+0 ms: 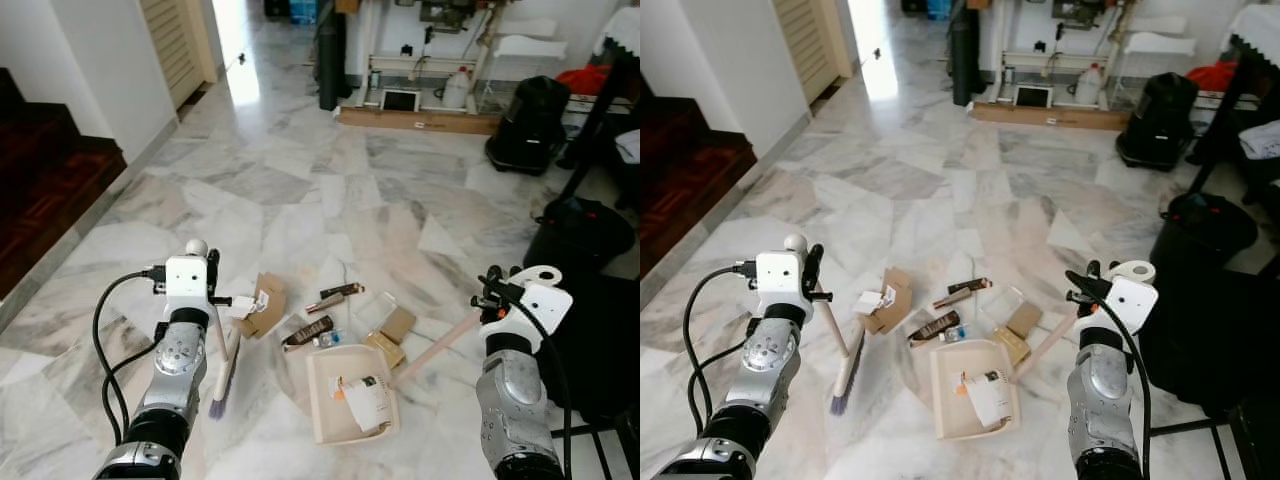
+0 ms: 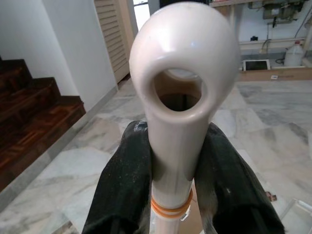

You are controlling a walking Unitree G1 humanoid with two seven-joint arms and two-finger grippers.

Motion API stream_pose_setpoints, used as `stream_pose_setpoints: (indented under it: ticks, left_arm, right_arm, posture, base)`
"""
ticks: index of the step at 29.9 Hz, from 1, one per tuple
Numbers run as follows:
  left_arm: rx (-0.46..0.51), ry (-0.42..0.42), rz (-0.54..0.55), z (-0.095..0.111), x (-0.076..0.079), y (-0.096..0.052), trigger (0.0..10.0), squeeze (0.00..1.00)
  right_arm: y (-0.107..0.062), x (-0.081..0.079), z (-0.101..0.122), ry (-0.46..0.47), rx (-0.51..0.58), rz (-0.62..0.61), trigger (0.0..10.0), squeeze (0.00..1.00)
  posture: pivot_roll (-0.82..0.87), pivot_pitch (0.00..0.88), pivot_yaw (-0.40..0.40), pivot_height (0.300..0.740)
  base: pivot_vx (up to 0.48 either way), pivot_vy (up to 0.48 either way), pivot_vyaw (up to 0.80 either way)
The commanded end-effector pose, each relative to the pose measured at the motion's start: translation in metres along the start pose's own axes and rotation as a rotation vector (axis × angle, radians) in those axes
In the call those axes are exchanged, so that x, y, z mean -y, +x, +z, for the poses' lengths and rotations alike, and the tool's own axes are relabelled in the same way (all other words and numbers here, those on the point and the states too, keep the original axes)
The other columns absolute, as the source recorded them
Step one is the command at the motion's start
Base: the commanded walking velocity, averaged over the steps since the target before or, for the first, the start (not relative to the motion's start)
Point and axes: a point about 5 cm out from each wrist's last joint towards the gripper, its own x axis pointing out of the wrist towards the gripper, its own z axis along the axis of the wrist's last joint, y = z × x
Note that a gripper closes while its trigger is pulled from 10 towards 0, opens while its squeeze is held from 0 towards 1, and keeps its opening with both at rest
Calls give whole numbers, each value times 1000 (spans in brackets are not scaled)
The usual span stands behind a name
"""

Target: Sweep floor

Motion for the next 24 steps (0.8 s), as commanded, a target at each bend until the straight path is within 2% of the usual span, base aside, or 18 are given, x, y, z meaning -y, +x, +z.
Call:
stream_pose_setpoints:
  ticks: [1, 16, 24]
  left_arm:
    - [31, 2, -1, 7, 1, 3, 10000, 0]
    - [24, -4, 1, 3, 5, -2, 10000, 0]
    - [21, 0, 2, 2, 4, -4, 10000, 0]
  right_arm:
    - [5, -5, 12, 22, 55, 11, 10000, 0]
    - [6, -8, 13, 18, 51, 28, 10000, 0]
    - [5, -9, 12, 19, 48, 28, 10000, 0]
  posture:
    - [-63, 0, 28, 740]
    - [-58, 0, 10, 740]
    - [-49, 0, 7, 740]
  base:
    - [0, 0, 544]
    - [0, 0, 540]
    - [0, 0, 800]
